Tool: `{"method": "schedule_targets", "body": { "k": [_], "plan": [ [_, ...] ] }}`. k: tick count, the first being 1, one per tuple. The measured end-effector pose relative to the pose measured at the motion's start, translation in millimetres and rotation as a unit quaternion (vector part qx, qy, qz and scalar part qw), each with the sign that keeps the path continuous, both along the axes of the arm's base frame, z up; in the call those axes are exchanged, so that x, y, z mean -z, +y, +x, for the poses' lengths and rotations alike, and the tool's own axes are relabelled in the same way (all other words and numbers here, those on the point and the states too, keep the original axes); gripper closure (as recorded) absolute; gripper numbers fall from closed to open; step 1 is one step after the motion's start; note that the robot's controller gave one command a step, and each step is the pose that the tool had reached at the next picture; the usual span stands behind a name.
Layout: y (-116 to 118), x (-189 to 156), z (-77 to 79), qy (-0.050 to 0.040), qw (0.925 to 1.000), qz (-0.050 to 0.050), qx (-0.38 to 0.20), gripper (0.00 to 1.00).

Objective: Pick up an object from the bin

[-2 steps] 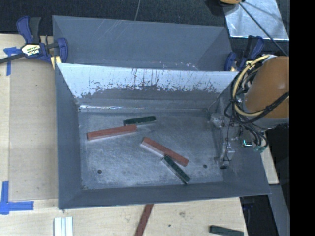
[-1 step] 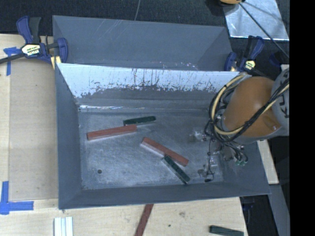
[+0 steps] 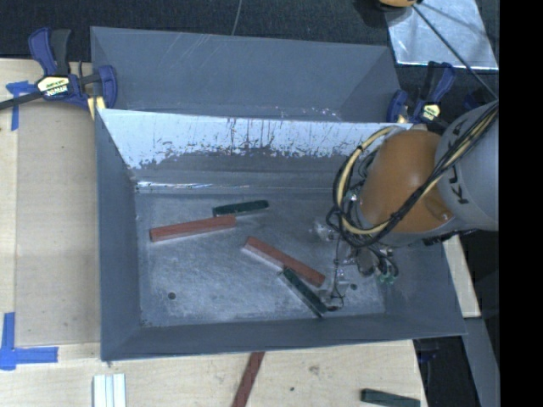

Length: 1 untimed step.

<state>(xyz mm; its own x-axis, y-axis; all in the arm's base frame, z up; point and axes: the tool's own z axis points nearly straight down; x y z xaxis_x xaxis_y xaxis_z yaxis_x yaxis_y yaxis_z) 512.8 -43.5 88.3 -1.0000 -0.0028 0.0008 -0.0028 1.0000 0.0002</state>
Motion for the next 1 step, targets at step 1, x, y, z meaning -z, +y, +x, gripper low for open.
{"method": "schedule_targets", "body": {
  "k": [1],
  "plan": [
    [44.0,15.7,33.7,-0.0043,1.0000,0.000,0.007,1.00]
  ]
}}
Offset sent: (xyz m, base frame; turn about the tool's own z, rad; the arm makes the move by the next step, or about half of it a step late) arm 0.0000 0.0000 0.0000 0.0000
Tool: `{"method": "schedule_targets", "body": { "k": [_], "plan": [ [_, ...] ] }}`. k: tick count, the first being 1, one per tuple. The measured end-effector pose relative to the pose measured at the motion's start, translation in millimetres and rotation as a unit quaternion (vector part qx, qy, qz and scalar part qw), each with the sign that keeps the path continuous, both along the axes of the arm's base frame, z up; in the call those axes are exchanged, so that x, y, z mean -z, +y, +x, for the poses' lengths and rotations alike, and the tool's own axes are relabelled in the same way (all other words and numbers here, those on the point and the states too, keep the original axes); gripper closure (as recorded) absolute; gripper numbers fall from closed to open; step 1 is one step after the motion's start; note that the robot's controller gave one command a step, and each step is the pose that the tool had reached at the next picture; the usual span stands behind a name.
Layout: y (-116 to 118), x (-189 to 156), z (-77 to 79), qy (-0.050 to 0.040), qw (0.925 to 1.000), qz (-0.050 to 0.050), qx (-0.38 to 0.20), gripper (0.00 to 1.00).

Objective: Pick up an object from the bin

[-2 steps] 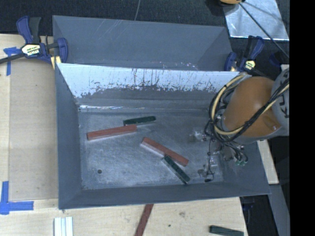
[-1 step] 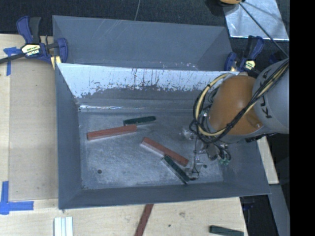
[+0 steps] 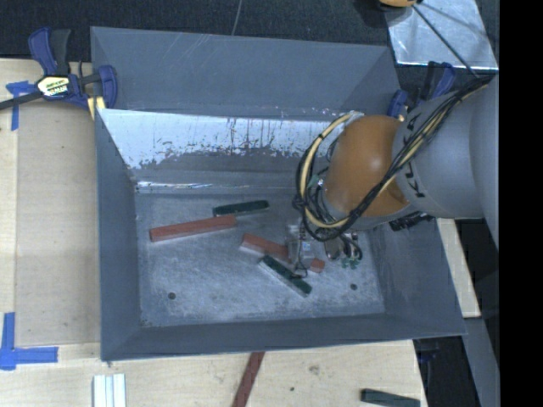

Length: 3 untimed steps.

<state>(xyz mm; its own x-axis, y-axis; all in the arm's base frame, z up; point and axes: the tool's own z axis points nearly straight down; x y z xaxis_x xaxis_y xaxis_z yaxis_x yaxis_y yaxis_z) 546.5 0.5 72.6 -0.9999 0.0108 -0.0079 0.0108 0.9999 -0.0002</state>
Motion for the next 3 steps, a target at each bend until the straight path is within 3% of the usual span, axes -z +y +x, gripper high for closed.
{"method": "schedule_targets", "body": {
  "k": [1,2,3],
  "plan": [
    [0.0,0.0,0.0,0.0000,1.0000,0.000,0.000,1.00],
    [3.5,-55.8,-24.1,0.0052,0.9993,0.000,-0.036,1.00],
    [40.1,1.0,47.4,0.0010,0.9972,0.000,-0.075,0.00]
  ]
}}
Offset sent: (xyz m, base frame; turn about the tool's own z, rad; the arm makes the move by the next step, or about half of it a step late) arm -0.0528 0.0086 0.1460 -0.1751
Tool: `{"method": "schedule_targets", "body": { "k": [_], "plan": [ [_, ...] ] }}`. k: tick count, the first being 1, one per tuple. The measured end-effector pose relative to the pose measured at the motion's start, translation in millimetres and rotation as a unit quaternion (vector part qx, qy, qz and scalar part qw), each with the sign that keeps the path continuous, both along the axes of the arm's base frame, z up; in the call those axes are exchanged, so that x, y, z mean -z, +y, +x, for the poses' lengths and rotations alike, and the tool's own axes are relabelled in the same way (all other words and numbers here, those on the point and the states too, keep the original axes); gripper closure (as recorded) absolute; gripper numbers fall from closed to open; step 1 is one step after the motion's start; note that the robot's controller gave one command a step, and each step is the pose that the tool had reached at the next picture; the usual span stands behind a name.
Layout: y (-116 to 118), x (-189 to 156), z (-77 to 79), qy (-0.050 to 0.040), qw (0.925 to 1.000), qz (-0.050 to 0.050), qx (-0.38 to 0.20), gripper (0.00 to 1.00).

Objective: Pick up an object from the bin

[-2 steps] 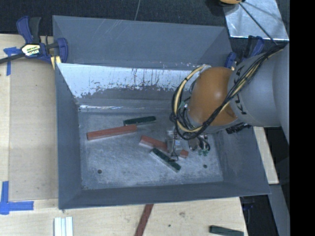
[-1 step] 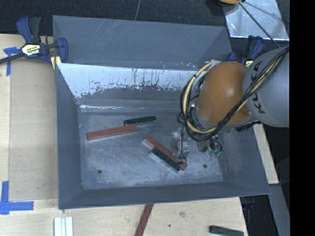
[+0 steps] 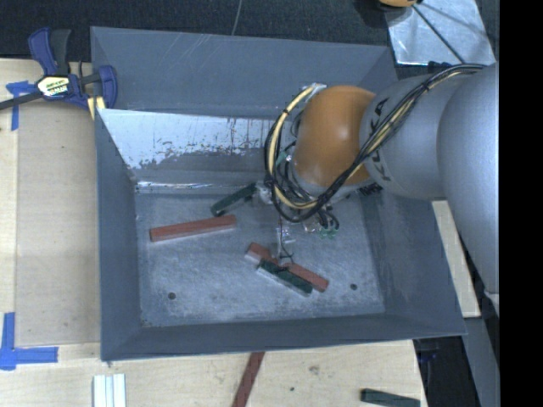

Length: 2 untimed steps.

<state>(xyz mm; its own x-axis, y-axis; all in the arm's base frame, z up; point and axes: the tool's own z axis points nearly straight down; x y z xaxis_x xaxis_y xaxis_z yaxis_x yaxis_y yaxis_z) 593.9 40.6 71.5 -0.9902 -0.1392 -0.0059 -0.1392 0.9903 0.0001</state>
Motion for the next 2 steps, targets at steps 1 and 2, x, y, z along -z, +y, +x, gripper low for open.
{"method": "schedule_targets", "body": {
  "k": [1,2],
  "plan": [
    [-0.1,-0.1,0.1,-0.0002,1.0000,0.000,0.000,0.00],
    [34.1,-11.8,-3.1,0.0007,0.9990,-0.001,-0.044,0.00]
  ]
}}
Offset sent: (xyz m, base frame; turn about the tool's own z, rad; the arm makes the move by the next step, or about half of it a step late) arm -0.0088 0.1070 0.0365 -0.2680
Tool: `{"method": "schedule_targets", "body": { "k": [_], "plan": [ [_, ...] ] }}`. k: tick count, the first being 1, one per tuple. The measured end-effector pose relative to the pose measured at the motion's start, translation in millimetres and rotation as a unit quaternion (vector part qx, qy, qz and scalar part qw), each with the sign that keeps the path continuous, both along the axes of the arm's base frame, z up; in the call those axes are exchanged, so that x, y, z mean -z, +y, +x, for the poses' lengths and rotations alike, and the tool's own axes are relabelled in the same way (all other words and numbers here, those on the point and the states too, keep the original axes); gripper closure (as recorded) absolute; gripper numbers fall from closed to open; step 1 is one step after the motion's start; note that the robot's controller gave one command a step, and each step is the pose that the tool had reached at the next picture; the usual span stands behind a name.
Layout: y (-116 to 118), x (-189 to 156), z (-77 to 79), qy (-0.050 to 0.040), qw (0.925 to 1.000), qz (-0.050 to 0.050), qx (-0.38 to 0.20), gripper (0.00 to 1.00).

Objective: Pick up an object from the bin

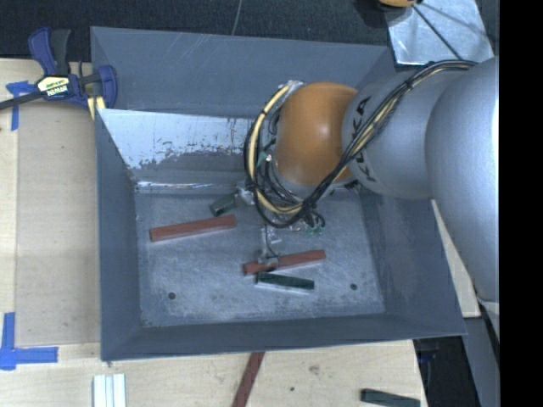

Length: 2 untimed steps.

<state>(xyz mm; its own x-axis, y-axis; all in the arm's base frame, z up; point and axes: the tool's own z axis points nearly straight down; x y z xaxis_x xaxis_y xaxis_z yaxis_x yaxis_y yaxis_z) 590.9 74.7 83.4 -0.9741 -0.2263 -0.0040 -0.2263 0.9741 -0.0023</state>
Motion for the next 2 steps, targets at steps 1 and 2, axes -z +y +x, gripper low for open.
{"method": "schedule_targets", "body": {
  "k": [1,2],
  "plan": [
    [33.5,-25.6,-4.6,0.0000,0.9977,0.001,-0.068,1.00],
    [33.4,-25.6,-4.6,0.0000,0.9977,0.001,-0.068,0.00]
  ]
}}
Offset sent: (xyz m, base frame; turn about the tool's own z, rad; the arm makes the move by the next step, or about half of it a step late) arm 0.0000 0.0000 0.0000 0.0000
